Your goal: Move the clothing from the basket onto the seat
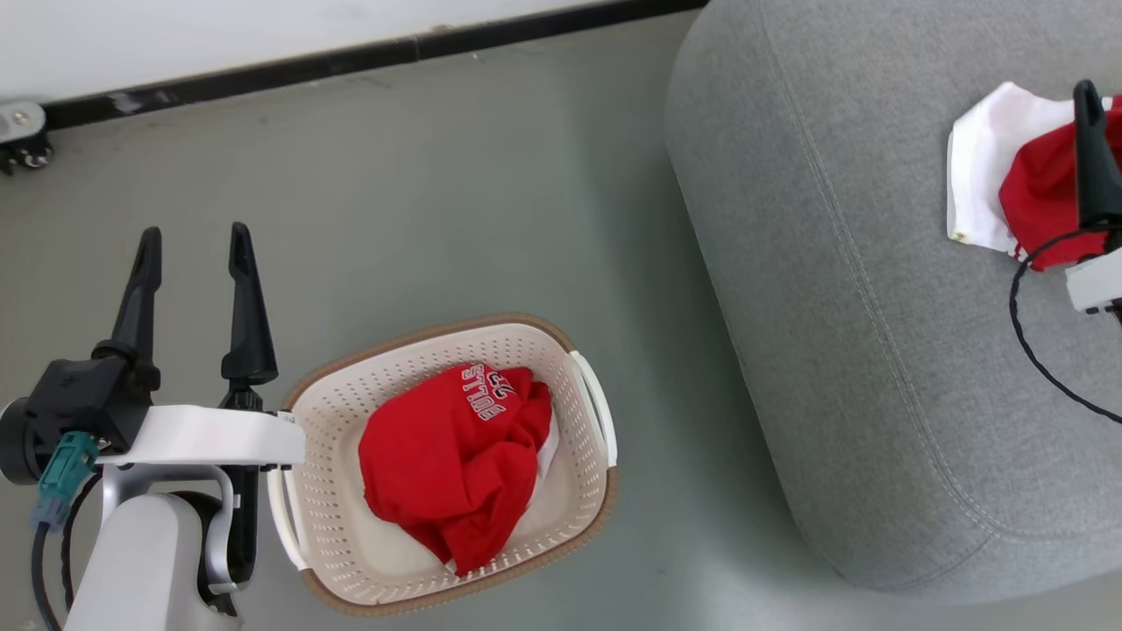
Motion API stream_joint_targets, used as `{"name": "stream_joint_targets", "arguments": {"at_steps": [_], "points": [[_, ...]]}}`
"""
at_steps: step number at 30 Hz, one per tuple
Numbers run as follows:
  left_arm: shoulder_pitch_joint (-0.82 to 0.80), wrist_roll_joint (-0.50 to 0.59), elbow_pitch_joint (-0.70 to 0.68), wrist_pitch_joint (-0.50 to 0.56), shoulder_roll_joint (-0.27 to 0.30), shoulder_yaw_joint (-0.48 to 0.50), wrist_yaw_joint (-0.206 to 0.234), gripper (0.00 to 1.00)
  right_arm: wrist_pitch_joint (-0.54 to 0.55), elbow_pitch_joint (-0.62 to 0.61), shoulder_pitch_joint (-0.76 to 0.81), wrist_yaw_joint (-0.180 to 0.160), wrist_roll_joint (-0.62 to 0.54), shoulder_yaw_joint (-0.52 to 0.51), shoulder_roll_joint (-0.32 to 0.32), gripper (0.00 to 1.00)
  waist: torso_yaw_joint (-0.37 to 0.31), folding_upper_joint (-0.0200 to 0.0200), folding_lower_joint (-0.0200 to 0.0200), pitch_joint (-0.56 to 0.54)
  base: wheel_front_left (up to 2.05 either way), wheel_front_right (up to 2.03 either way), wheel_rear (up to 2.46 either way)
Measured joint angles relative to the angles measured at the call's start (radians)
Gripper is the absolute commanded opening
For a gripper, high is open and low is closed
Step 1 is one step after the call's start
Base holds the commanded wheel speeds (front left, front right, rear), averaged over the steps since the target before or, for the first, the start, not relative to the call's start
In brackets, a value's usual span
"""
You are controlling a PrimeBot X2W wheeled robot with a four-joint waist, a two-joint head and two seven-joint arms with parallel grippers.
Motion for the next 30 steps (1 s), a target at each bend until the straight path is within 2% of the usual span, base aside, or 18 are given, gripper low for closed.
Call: {"name": "stream_joint_targets", "arguments": {"at_steps": [13,23,30], "points": [[0.029,-0.004,0.026,-0.008,-0.05,0.007,0.0,1.0,0.0,-0.121,0.012,0.0,-0.082,0.006,0.064,1.0,0.072,0.0,-0.0001,-0.095,0.0,0.0,0.0],[0.083,0.009,0.037,-0.008,-0.083,-0.004,-0.002,1.0,0.0,-0.15,0.133,0.0,-0.122,0.029,0.135,1.0,0.122,0.0,0.0,-0.171,0.0,0.0,0.0],[0.119,0.026,0.062,-0.008,-0.097,-0.033,-0.019,1.0,0.0,-0.159,0.218,0.0,-0.138,0.037,0.187,1.0,0.152,0.0,0.0,-0.225,0.0,0.0,0.0]]}}
